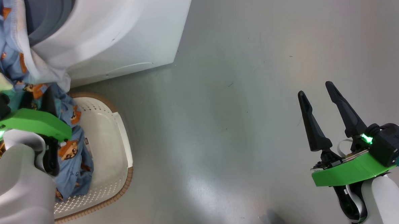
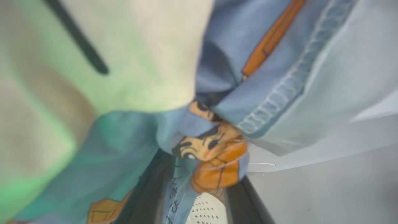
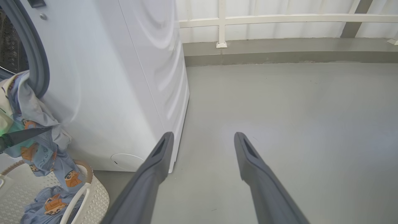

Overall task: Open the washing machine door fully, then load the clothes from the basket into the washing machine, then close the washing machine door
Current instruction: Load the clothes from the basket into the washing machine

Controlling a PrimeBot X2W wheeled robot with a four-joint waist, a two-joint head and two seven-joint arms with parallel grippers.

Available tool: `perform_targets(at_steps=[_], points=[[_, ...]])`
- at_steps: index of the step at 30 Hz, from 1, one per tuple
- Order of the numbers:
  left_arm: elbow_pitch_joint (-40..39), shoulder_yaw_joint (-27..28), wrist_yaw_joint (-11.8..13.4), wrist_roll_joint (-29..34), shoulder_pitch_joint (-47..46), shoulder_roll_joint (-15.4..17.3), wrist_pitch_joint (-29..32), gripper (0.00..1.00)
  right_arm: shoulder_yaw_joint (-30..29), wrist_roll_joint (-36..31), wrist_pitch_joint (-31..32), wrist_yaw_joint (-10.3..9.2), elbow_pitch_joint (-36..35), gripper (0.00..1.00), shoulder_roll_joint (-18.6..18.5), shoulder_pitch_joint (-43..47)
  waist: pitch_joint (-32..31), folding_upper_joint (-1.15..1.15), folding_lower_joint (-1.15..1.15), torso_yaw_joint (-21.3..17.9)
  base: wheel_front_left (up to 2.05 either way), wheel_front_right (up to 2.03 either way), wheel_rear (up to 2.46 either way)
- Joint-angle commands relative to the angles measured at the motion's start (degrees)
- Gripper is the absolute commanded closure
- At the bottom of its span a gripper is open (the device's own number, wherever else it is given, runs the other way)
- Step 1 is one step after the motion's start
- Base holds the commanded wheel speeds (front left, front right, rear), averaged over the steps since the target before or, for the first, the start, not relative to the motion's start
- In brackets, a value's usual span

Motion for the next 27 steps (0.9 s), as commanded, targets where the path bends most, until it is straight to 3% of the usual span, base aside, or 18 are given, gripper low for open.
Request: perform_targets(at_steps=[1,9,27], points=[[-0.9,1.0,-0.2,-0.6,-0.3,2.5,-0.4,1.0,1.1,-0.4,-0.3,0.08,-1.5,0.0,-0.5,0.4,-0.2,0.0,0.0,0.1,0.0,0.0,0.0],[-4.3,2.9,-0.2,-2.8,2.2,1.7,-0.4,1.0,0.2,-0.6,-0.3,0.08,-1.6,0.0,-0.3,0.7,-0.8,0.0,0.0,1.5,0.0,0.0,0.0],[-27.2,11.8,-0.2,2.0,12.9,-1.7,-0.4,1.0,-1.6,-0.6,-0.3,0.08,-1.7,0.0,-0.2,1.7,-3.8,0.0,0.0,5.2,0.0,0.0,0.0]])
